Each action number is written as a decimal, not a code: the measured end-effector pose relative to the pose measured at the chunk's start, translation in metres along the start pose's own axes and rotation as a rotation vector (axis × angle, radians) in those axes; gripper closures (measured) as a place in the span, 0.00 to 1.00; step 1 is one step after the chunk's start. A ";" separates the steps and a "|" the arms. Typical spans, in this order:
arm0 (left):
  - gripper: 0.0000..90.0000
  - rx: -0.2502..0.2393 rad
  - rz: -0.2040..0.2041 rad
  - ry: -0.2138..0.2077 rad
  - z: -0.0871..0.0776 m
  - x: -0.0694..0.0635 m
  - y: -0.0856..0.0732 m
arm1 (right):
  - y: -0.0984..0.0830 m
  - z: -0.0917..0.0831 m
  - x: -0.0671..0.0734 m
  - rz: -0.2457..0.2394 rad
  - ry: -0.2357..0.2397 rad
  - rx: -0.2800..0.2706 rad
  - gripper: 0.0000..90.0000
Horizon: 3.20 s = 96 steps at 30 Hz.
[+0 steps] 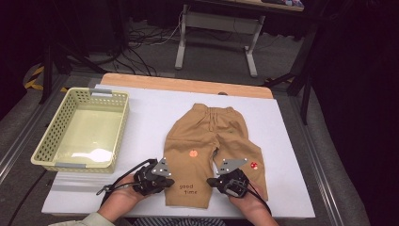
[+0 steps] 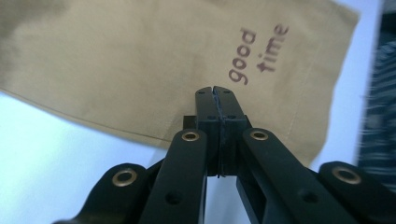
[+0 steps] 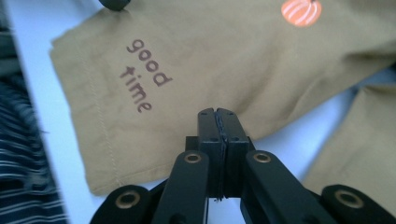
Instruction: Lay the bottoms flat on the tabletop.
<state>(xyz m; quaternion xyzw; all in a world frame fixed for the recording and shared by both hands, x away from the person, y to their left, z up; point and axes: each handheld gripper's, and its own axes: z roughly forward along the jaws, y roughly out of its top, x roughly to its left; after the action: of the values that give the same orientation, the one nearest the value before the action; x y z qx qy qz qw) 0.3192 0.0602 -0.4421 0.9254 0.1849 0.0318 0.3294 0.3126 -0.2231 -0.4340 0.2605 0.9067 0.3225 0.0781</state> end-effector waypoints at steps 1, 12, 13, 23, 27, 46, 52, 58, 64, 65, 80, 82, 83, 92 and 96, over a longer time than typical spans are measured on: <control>1.00 -0.004 0.000 0.005 -0.006 -0.002 -0.002 | 0.001 -0.001 0.001 -0.001 0.007 -0.004 1.00; 0.99 -0.017 -0.021 0.003 -0.018 0.001 -0.023 | 0.010 0.004 0.023 -0.064 0.102 0.011 0.96; 0.99 -0.031 -0.040 -0.006 -0.019 0.002 -0.023 | 0.009 0.002 0.023 -0.064 0.097 0.000 0.94; 0.72 -0.155 -0.103 0.010 -0.020 0.016 -0.010 | -0.029 -0.041 -0.019 0.061 -0.021 -0.010 0.73; 0.68 -0.172 -0.100 0.017 -0.017 0.018 -0.002 | -0.042 -0.042 -0.019 0.082 -0.030 0.031 0.69; 0.66 -0.207 -0.138 0.029 -0.009 0.031 0.016 | -0.043 -0.053 0.004 0.048 0.060 0.092 1.00; 0.64 -0.215 -0.147 0.034 -0.009 0.033 0.016 | -0.045 -0.050 -0.008 0.059 -0.080 0.045 0.72; 0.60 -0.214 -0.167 0.036 -0.008 0.037 0.016 | -0.043 -0.026 -0.013 0.040 -0.111 0.074 0.75; 0.59 -0.219 -0.181 0.030 -0.007 0.038 0.016 | -0.039 -0.024 -0.012 0.027 -0.136 0.095 1.00; 0.59 -0.218 -0.178 0.030 -0.008 0.038 0.017 | -0.039 -0.025 -0.012 0.047 -0.127 0.098 1.00; 0.50 -0.240 -0.210 0.084 -0.008 0.051 0.026 | -0.045 -0.078 -0.031 0.144 -0.077 -0.086 0.71; 0.49 -0.257 -0.231 0.085 -0.008 0.055 0.027 | -0.049 -0.083 -0.050 0.179 -0.228 -0.083 0.73; 0.48 -0.258 -0.237 0.087 -0.007 0.057 0.027 | -0.052 -0.083 -0.060 0.204 -0.282 -0.075 0.74; 0.41 -0.250 -0.248 0.120 -0.001 0.068 0.034 | -0.083 -0.065 -0.108 0.394 -0.322 0.026 0.80; 0.39 -0.244 -0.257 0.132 0.002 0.074 0.040 | -0.079 -0.065 -0.107 0.390 -0.264 0.053 0.98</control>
<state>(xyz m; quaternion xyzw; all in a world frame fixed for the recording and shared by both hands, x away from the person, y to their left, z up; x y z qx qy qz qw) 0.4017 0.0573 -0.4236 0.8433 0.3174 0.0722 0.4277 0.3497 -0.3665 -0.4354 0.4726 0.8293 0.2705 0.1255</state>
